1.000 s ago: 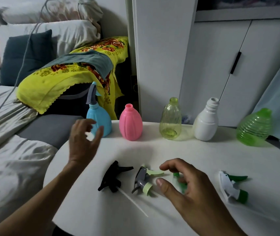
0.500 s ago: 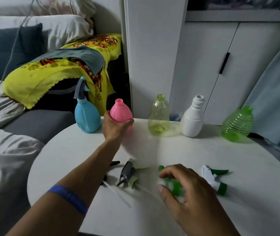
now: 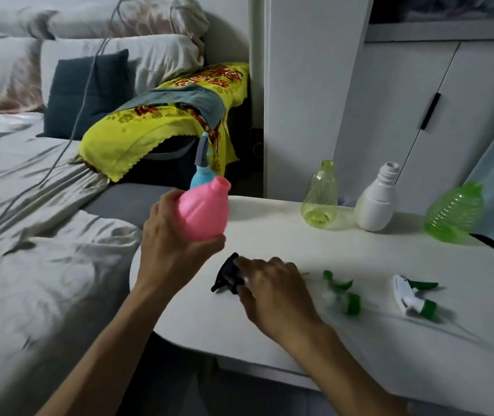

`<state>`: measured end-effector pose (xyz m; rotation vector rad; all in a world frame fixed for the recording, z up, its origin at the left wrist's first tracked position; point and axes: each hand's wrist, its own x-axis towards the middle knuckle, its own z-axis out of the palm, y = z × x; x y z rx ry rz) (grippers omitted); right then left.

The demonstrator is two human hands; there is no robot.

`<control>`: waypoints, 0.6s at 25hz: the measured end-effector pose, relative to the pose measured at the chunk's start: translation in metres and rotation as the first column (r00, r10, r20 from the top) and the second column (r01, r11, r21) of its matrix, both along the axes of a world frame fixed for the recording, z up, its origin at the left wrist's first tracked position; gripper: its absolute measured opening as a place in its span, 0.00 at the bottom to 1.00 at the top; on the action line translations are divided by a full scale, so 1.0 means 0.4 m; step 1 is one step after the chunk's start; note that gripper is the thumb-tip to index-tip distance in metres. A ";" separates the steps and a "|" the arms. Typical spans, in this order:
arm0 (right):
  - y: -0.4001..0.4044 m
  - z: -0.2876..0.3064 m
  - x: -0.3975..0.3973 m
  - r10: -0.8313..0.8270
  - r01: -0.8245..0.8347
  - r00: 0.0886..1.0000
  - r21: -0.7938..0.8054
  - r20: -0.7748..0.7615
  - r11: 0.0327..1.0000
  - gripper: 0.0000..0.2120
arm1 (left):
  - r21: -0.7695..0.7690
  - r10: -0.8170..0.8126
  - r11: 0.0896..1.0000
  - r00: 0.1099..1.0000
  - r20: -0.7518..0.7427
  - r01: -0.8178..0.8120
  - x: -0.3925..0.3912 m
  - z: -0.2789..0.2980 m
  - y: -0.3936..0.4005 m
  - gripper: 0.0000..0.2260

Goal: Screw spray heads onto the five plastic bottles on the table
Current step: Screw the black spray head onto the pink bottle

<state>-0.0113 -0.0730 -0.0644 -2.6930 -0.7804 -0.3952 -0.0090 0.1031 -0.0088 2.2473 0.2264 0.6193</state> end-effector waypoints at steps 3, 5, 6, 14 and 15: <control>0.080 -0.049 0.012 -0.082 0.070 0.996 -0.260 -0.036 0.963 0.16 | 0.198 -0.030 0.980 0.999 0.028 0.024 -0.028 -0.004 0.002 0.42; 0.105 -0.063 0.013 -0.143 0.130 0.990 -0.323 -0.015 0.937 0.20 | 0.260 -0.059 0.965 0.998 0.036 0.047 -0.035 -0.006 0.010 0.42; 0.112 -0.056 0.011 -0.159 0.156 0.987 -0.330 0.017 0.931 0.21 | 0.273 -0.072 0.960 0.997 0.039 0.058 -0.037 -0.008 0.016 0.42; -0.017 0.034 0.051 0.005 0.231 0.945 0.677 -0.327 0.699 0.12 | 0.301 -0.074 0.952 0.996 0.056 0.054 -0.026 0.011 0.038 0.41; -0.074 0.068 0.058 0.071 0.268 0.935 0.825 -0.347 0.497 0.15 | 0.297 -0.086 0.953 0.995 0.060 0.065 -0.021 0.011 0.026 0.42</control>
